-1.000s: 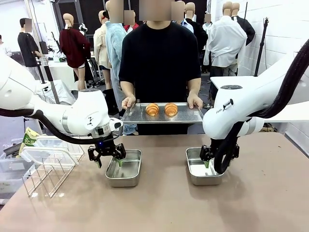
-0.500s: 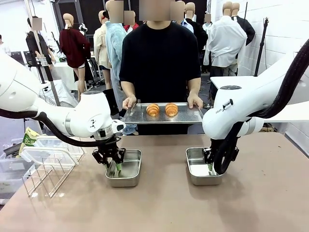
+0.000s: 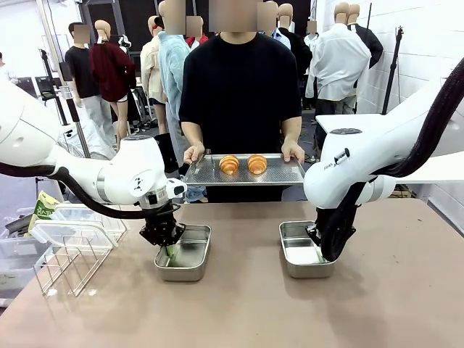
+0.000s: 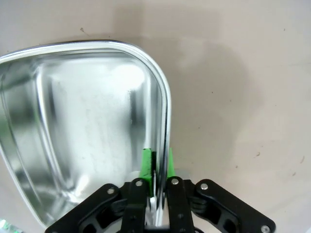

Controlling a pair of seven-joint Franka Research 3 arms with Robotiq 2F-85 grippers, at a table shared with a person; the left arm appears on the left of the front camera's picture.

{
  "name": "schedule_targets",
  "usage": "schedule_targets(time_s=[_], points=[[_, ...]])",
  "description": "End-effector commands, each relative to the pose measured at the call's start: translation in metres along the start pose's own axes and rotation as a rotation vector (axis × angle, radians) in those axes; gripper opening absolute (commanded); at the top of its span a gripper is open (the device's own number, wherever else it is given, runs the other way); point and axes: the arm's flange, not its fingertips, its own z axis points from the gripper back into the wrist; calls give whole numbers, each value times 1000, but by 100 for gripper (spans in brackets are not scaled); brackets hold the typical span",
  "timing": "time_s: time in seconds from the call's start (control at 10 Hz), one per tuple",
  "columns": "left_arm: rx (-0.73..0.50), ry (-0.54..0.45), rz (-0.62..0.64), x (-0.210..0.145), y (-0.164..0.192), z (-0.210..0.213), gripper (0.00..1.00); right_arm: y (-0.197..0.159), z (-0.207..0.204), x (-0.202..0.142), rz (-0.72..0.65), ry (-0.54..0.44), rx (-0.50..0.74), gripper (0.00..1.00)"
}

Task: Place the bread in airtight containers.
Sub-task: Lift both Airtight Container.

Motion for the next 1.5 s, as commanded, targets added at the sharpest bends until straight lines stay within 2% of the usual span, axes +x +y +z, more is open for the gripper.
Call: schedule_targets(time_s=[0.0, 0.6, 0.8, 1.0, 1.4], points=[[27, 4, 19, 3, 2, 0, 0, 2, -1, 7, 7, 12, -23, 0], [18, -10, 35, -1, 6, 7, 0, -4, 6, 1, -3, -1, 11, 0], [-7, -21, 68, -12, 11, 32, 0, -21, 39, -13, -16, 27, 80, 0], [-23, -21, 86, -25, 8, 77, 0, -45, 87, -34, -39, 13, 164, 0], [-41, -51, 49, -49, -7, 167, 0, -74, 174, -74, -48, -114, 208, 0]])
